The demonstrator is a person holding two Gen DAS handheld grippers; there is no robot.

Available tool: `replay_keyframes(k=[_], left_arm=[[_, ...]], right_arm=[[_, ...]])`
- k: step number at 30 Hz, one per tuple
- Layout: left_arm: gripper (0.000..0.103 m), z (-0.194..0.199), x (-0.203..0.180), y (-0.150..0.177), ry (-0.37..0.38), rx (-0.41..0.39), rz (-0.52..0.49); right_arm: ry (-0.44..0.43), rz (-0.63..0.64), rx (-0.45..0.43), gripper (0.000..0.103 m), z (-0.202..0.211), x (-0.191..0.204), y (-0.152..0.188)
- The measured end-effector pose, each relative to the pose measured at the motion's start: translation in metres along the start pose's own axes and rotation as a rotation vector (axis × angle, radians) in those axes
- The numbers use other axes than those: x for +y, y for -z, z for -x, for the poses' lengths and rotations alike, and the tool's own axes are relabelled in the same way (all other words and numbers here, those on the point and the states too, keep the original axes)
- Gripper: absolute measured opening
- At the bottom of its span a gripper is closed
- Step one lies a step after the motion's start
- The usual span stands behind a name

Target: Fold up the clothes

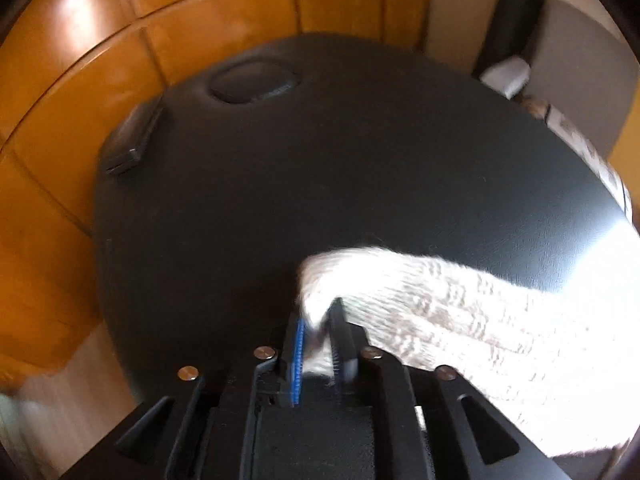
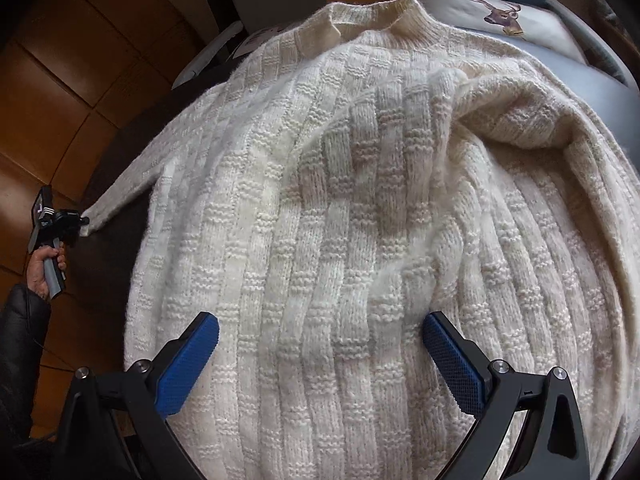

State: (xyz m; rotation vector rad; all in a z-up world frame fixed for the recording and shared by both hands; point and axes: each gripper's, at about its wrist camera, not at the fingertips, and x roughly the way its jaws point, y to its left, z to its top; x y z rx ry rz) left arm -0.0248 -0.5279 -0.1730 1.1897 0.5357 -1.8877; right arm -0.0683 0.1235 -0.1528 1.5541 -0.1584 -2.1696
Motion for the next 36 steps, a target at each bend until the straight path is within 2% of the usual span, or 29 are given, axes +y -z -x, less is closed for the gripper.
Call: replay_keyframes(k=[2,4,6,9,11,15,18,19,21,22,24,26,28,31,34,35,36], left_arm=[[0.016,0.013,0.011,-0.003,-0.001,-0.003,0.071],[0.016,0.037,0.021,-0.003,0.011,-0.048,0.128],[0.015,0.068,0.02,0.006,0.088,-0.093,0.144],[0.015,0.12,-0.016,0.044,0.372,-0.114,0.036],[0.015,0.151,-0.065,0.091,0.588,-0.068,-0.121],[0.015,0.183,-0.157,0.194,0.786,0.067,-0.419],[0.015,0.189,-0.208,0.261,0.788,0.143,-0.588],[0.015,0.188,-0.221,0.279,0.75,0.159,-0.644],[0.015,0.184,-0.232,0.296,0.654,0.127,-0.733],[0.015,0.186,-0.235,0.3,0.633,0.066,-0.78],[0.015,0.188,-0.24,0.298,0.587,0.045,-0.808],[0.015,0.189,-0.244,0.286,0.567,0.058,-0.816],[0.015,0.197,-0.242,0.28,0.596,0.044,-0.816],[0.015,0.21,-0.238,0.271,0.639,0.024,-0.816],[0.015,0.214,-0.239,0.259,0.662,0.011,-0.794],[0.015,0.207,-0.236,0.254,0.66,0.01,-0.798],[0.015,0.191,-0.25,0.255,0.648,0.004,-0.804]], right_arm=[[-0.018,-0.012,0.001,0.103,0.001,-0.006,-0.002],[-0.047,-0.03,-0.011,0.103,0.006,-0.012,-0.004],[-0.1,-0.047,-0.051,0.103,0.02,-0.016,-0.005],[-0.206,-0.047,-0.102,0.103,0.044,-0.026,-0.005],[-0.235,-0.035,-0.111,0.103,0.054,-0.033,-0.005],[-0.119,-0.051,-0.069,0.103,0.046,-0.056,0.0],[-0.092,-0.116,-0.005,0.103,0.037,-0.086,0.013],[-0.095,-0.118,-0.004,0.103,0.037,-0.093,0.019],[-0.09,-0.092,-0.015,0.103,0.044,-0.096,0.037],[-0.062,-0.073,-0.011,0.103,0.047,-0.094,0.046],[0.002,-0.019,-0.012,0.103,0.05,-0.088,0.063],[0.055,0.022,-0.027,0.103,0.051,-0.082,0.075],[0.086,0.048,-0.028,0.103,0.051,-0.078,0.078],[0.052,0.043,-0.021,0.103,0.06,-0.075,0.065],[-0.005,0.071,-0.106,0.103,0.084,-0.07,0.034],[-0.025,0.075,-0.134,0.103,0.089,-0.069,0.017],[-0.041,0.079,-0.164,0.103,0.092,-0.067,-0.001]])
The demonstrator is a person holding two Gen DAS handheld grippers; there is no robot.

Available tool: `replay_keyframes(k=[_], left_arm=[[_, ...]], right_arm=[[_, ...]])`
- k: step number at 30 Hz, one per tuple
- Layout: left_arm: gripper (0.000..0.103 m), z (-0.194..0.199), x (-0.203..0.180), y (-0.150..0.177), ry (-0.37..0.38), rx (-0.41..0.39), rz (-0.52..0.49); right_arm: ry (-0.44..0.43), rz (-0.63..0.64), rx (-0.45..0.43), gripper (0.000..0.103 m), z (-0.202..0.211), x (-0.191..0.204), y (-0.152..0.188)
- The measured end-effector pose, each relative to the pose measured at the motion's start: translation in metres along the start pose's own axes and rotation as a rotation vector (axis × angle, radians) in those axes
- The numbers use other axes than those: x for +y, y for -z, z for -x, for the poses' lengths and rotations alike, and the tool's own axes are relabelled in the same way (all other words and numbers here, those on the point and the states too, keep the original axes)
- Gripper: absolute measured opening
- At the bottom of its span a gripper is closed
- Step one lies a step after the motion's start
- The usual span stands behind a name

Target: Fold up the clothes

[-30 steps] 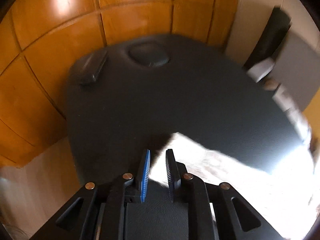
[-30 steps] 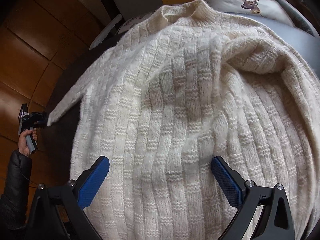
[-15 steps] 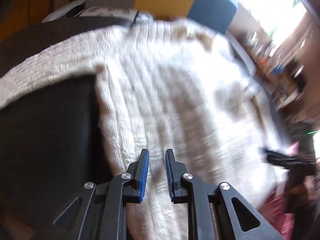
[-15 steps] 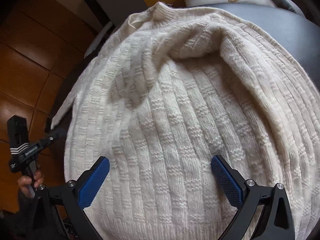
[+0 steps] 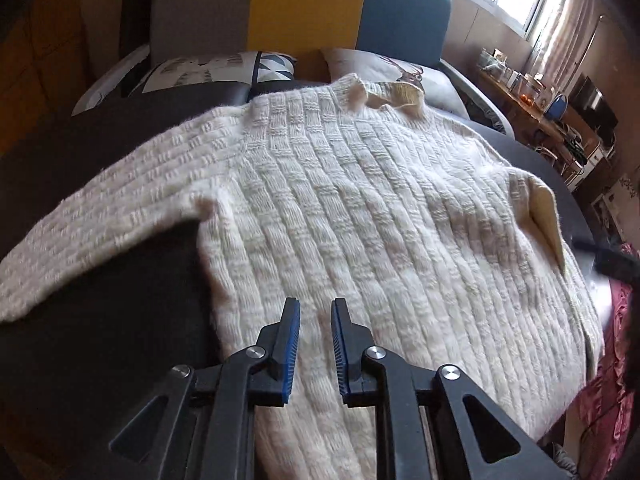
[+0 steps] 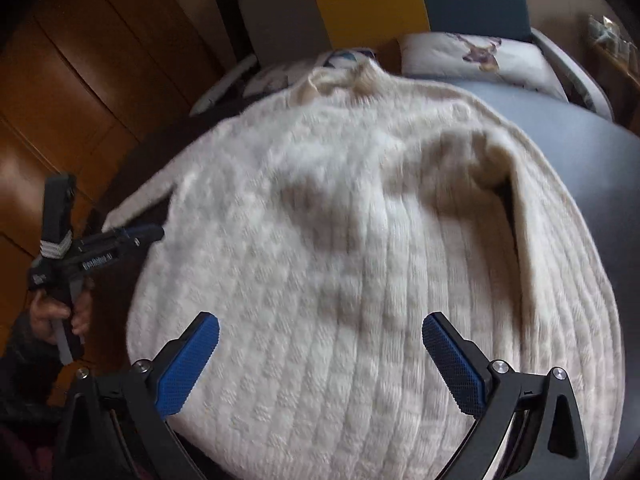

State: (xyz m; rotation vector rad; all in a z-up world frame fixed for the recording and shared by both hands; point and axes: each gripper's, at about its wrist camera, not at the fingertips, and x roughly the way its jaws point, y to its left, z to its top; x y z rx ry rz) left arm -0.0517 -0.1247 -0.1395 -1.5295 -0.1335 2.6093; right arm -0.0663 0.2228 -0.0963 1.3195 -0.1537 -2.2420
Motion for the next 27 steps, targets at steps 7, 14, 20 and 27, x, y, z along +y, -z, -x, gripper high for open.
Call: replay_keyframes(k=[7,14,20,27], left_arm=[[0.019,-0.07,0.015,-0.019,-0.055,0.065,-0.073],[0.018,-0.063,0.011,-0.061,0.092,0.093,-0.155],[0.024,-0.067,-0.031,-0.165,0.366,-0.054,-0.129],[0.031,-0.147,-0.086,-0.255,0.465,0.057,-0.135]], right_arm=[[0.026,-0.094,0.019,0.103,-0.07,-0.047,-0.107],[0.22,-0.092,0.112,0.103,-0.105,-0.107,-0.112],[0.086,0.015,-0.019,0.103,-0.072,-0.073,-0.117],[-0.11,0.167,0.076,0.103,-0.106,-0.019,-0.083]])
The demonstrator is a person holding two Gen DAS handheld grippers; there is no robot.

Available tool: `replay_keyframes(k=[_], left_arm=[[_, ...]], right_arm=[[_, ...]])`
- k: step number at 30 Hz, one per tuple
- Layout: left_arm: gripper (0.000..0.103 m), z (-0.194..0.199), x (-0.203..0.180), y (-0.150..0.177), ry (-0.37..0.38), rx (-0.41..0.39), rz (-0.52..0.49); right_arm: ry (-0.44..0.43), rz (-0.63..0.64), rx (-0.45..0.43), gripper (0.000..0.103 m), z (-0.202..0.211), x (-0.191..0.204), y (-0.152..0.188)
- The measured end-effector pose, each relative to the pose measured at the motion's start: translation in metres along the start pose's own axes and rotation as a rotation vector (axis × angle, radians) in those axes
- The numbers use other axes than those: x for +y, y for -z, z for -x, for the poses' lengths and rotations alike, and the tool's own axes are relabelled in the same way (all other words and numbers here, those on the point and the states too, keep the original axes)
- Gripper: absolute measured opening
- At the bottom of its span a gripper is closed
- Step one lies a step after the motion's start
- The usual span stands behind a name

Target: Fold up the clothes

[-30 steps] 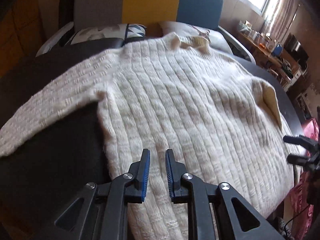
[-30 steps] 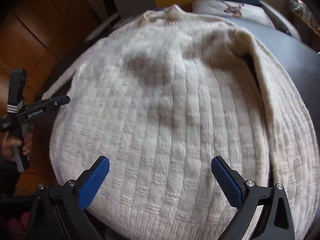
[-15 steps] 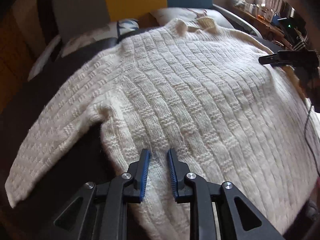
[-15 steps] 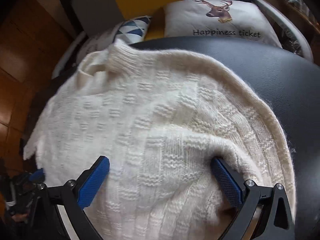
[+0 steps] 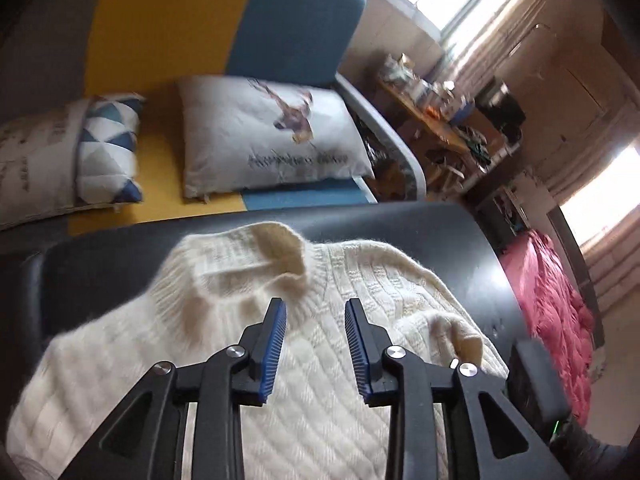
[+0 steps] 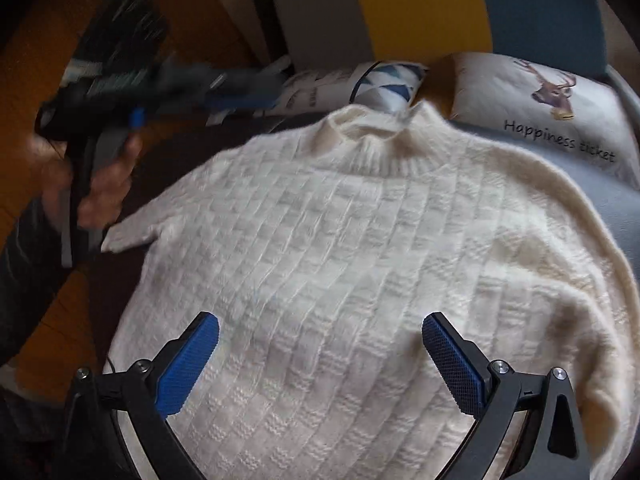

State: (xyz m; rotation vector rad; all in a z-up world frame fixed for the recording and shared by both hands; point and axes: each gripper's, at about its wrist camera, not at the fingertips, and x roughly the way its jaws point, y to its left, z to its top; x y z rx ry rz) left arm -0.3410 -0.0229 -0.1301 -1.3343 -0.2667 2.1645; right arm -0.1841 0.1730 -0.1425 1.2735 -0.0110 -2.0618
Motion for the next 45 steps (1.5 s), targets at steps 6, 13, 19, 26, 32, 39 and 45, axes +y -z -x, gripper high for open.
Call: replay_keyframes(k=[6,13,19,26,32,39,45], left_arm=[[0.037,-0.055,0.014,-0.028,0.082,0.113,0.041],[0.007,-0.105,0.009,-0.038,0.101,0.236,-0.003],[0.002,-0.08,0.003,-0.053,0.064,0.008,-0.055],[0.009,-0.112,0.009,-0.049,-0.049,0.067,-0.005],[0.018,-0.016,0.041,-0.01,-0.066,-0.132,0.149],[0.018,0.042,0.068,0.089,-0.258,-0.179,0.143],[0.018,0.043,0.082,0.121,-0.279,-0.169,0.124]], right_arm=[[-0.031,0.023,-0.025,0.103,-0.02,0.0,0.019],[-0.105,0.003,-0.108,0.103,-0.014,-0.009,0.03],[-0.108,-0.018,-0.141,0.103,-0.012,-0.01,0.037],[-0.083,-0.009,-0.137,0.103,-0.014,-0.005,0.04],[-0.063,-0.005,-0.118,0.103,-0.018,-0.001,0.037],[-0.265,-0.174,-0.155,0.103,0.003,-0.016,-0.036],[-0.393,-0.293,-0.141,0.103,-0.047,-0.03,-0.157]])
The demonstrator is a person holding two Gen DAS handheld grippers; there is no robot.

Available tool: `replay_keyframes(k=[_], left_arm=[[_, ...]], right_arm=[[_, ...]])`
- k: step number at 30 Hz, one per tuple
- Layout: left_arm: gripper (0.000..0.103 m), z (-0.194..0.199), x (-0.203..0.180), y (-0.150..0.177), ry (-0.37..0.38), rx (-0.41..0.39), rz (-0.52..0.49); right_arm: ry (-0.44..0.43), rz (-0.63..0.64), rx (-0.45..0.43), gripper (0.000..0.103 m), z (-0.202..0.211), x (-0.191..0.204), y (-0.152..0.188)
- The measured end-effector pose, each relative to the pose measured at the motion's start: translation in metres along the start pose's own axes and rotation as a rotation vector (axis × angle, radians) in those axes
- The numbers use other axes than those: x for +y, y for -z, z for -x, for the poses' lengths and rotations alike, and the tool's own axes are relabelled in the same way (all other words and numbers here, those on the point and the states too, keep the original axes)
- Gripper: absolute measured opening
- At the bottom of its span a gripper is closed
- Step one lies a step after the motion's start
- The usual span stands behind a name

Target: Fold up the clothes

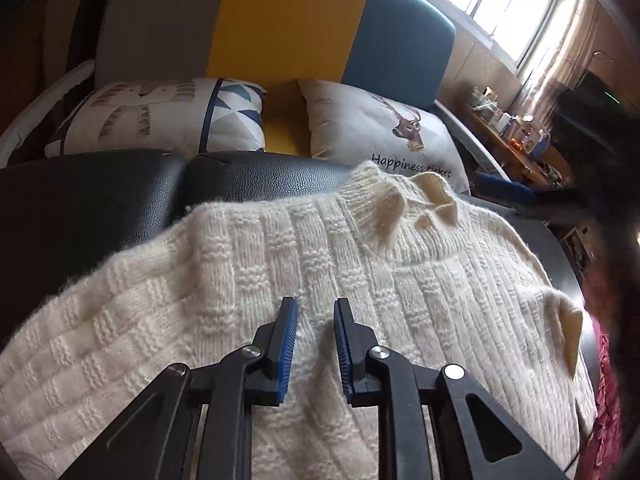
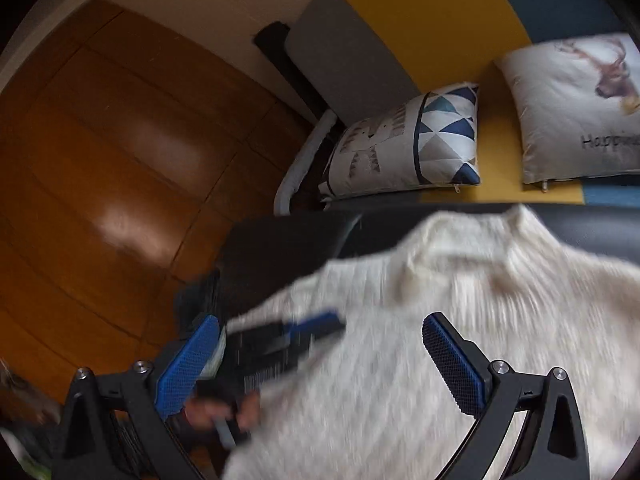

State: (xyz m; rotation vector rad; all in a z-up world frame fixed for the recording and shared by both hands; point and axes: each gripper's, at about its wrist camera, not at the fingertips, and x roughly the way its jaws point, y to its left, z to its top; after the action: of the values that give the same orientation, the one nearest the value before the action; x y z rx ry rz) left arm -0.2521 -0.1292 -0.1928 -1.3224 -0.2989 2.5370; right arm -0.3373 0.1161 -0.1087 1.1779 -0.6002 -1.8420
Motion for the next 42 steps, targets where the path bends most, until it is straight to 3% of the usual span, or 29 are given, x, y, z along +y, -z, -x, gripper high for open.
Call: replay_keyframes(k=[3,7,9,13,17,21,24,30,33,37,40,42], left_arm=[[0.018,0.0,0.003,0.005,0.011,-0.013,-0.017],[0.018,0.001,0.003,0.008,0.026,-0.024,-0.019],[0.018,0.001,0.003,0.008,0.033,-0.028,-0.016],[0.018,0.0,0.001,0.01,0.023,-0.029,-0.026],[0.018,-0.001,-0.003,0.01,-0.001,-0.025,-0.043],[0.018,0.005,-0.009,0.007,-0.05,-0.019,-0.056],[0.018,0.013,-0.012,0.009,-0.094,-0.03,-0.069],[0.02,0.003,-0.005,0.012,-0.148,-0.017,-0.126],[0.02,-0.002,-0.01,0.004,-0.174,-0.001,-0.159],[0.02,0.03,-0.008,-0.002,-0.153,0.009,-0.054],[0.02,0.08,-0.005,0.018,-0.06,-0.041,0.036],[0.02,0.109,0.0,0.039,-0.057,-0.057,0.084]], right_arm=[[-0.02,-0.106,0.069,0.103,-0.04,-0.015,-0.044],[-0.018,-0.18,0.141,0.103,-0.077,-0.034,-0.054],[-0.102,-0.216,0.168,0.103,-0.089,-0.037,-0.048],[-0.183,-0.231,0.075,0.103,-0.106,-0.034,-0.054],[-0.107,-0.231,0.05,0.103,-0.114,-0.034,-0.061],[0.009,-0.127,0.076,0.103,-0.081,-0.011,-0.059],[0.094,-0.026,0.125,0.103,-0.043,0.004,-0.034],[0.44,0.015,0.252,0.103,0.007,-0.036,0.032],[0.438,-0.011,0.191,0.103,0.025,-0.049,0.038],[0.436,-0.038,0.133,0.103,0.048,-0.031,0.045],[0.382,0.031,0.146,0.103,0.07,0.004,0.08],[0.388,0.091,0.179,0.103,0.081,0.029,0.116]])
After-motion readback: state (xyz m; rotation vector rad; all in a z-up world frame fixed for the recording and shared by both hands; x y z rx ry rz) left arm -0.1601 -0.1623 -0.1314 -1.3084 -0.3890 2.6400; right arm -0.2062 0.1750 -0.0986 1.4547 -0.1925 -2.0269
